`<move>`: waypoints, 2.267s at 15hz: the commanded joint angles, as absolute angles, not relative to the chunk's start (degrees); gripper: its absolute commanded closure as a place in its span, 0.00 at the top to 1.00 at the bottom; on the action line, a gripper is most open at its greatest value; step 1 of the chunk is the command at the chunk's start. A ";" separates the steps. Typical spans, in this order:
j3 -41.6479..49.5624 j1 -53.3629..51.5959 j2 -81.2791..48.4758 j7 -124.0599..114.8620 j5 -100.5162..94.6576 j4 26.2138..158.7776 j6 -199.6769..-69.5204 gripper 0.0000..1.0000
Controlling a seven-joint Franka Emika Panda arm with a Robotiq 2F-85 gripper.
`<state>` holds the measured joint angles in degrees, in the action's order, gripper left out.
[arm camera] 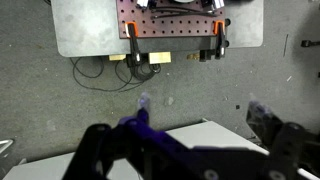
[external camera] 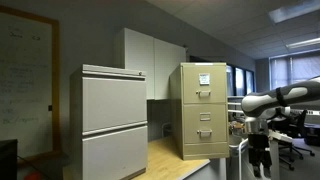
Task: Open the bottom drawer of the beige file cabinet
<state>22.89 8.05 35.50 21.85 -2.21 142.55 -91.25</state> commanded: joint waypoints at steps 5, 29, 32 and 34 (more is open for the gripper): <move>21.80 9.37 35.18 22.50 -1.66 142.40 -91.26 1.00; 26.58 20.85 -13.56 34.71 47.59 88.10 -101.23 1.00; 23.20 26.95 -20.43 33.04 54.50 79.52 -97.70 1.00; 21.05 30.34 -24.35 32.07 57.50 74.67 -96.02 1.00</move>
<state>24.28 25.08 -17.56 33.97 53.68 84.62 -100.18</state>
